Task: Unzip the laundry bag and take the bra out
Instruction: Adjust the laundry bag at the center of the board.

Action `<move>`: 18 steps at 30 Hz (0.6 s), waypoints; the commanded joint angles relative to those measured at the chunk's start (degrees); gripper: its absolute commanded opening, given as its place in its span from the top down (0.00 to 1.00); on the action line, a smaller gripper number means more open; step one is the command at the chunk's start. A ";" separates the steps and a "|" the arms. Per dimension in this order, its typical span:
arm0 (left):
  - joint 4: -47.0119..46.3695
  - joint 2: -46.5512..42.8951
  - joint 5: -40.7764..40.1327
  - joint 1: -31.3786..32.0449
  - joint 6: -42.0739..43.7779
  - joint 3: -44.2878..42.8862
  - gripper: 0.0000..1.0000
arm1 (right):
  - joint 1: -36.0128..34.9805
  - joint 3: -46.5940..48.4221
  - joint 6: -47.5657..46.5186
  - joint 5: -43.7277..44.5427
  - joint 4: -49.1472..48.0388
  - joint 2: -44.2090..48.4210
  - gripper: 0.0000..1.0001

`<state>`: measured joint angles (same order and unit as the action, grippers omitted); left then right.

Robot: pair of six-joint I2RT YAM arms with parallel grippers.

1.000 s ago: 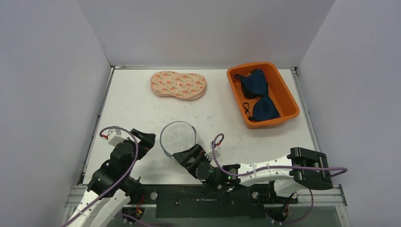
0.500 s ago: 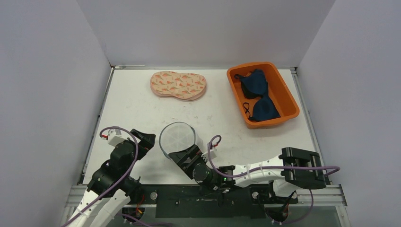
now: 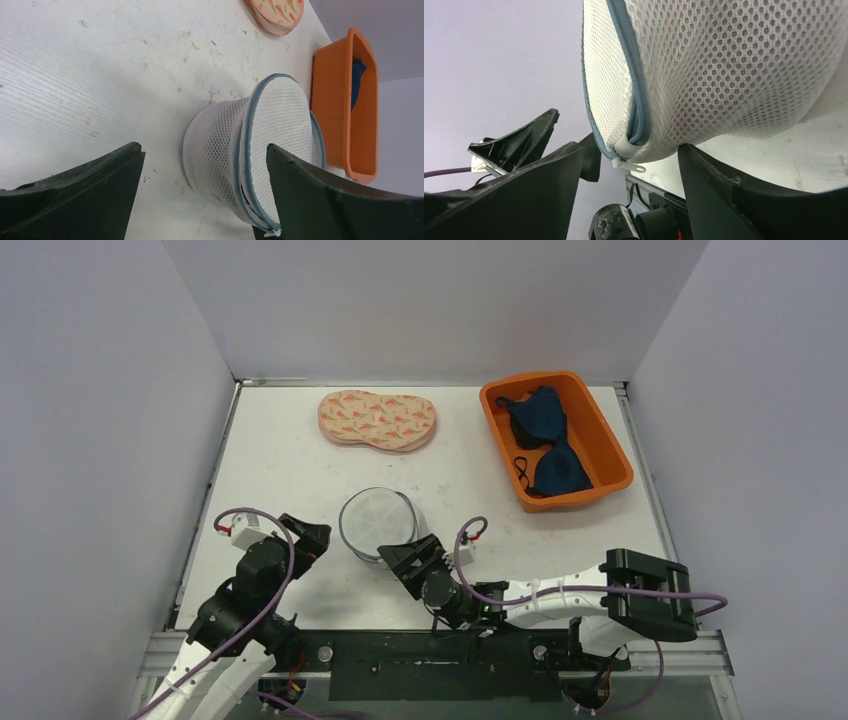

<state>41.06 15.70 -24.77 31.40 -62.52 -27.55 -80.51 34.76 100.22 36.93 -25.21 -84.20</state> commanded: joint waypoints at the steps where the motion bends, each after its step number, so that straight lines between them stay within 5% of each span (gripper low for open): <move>1: -2.57 0.57 0.78 -0.20 -0.10 0.29 0.09 | 1.02 -2.05 -1.70 3.07 -0.60 3.52 0.33; 12: -3.19 1.01 1.22 -0.20 0.12 0.49 0.09 | 6.13 -4.46 -4.84 0.02 -1.39 5.19 0.41; 18: -3.03 0.79 1.13 -0.20 0.72 0.38 0.09 | 10.24 -5.40 -8.45 -2.48 0.17 7.62 0.60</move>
<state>40.25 16.36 -23.77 31.40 -62.50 -26.98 -72.73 30.30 95.35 35.70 -24.38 -79.96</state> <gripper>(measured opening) 0.914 0.457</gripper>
